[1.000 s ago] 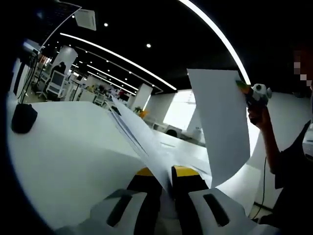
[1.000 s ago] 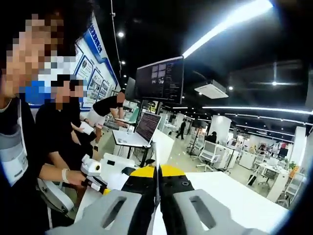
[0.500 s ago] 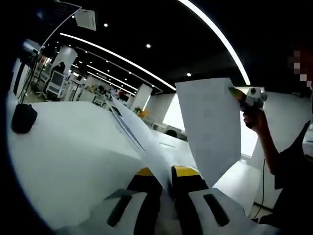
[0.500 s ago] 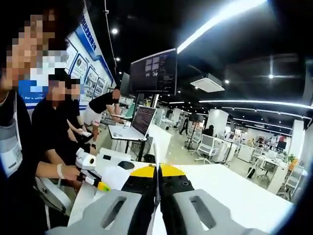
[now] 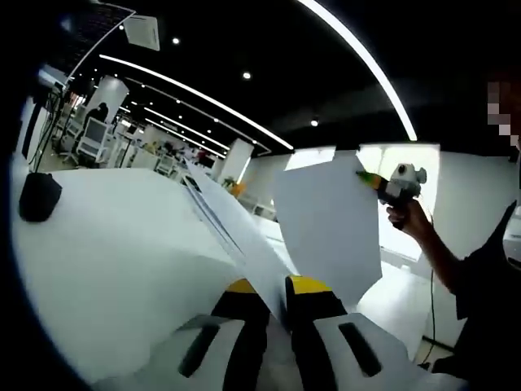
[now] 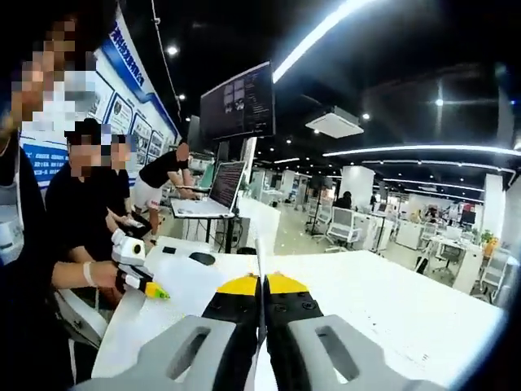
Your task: Organize the stack of printing papers by aligning and flattening the scattered papers on the table
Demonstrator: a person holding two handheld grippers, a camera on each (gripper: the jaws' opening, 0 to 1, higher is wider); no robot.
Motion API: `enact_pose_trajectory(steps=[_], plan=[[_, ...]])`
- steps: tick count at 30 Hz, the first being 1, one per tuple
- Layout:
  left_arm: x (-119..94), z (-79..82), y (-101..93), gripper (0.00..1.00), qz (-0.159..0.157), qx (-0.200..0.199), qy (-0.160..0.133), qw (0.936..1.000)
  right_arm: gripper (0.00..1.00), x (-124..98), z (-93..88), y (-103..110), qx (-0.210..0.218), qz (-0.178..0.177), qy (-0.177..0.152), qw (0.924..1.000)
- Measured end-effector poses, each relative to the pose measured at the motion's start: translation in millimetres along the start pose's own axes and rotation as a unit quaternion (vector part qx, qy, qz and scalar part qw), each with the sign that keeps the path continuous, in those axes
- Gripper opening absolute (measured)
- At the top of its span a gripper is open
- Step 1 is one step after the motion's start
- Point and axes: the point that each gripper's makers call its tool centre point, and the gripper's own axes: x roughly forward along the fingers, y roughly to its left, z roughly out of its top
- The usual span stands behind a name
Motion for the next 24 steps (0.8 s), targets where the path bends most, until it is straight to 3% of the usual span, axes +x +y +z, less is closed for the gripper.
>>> enact_pose_trajectory(steps=[7,9,11,20,24], plan=[[1.0,-0.4,-1.5,0.12,0.000,0.000,0.001,1.0000,0.00,1.6,-38.1,-26.4,0.014,-0.030,0.034,0.9989],[1.3,-0.5,-1.7,0.12,0.000,0.000,0.001,1.0000,0.00,0.9,-44.6,-24.5,0.027,-0.025,0.034,0.9987],[1.8,-0.8,-1.9,0.12,-0.001,-0.001,0.003,1.0000,0.00,0.9,-40.0,-19.2,0.027,-0.021,0.027,0.9990],[2.0,-1.0,-1.2,0.12,0.001,0.000,0.006,1.0000,0.00,0.0,10.3,27.9,0.030,0.036,-0.023,0.9987],[1.6,-0.8,-0.9,0.12,0.001,0.000,0.006,1.0000,0.00,1.1,17.4,36.8,0.021,0.044,-0.027,0.9985]])
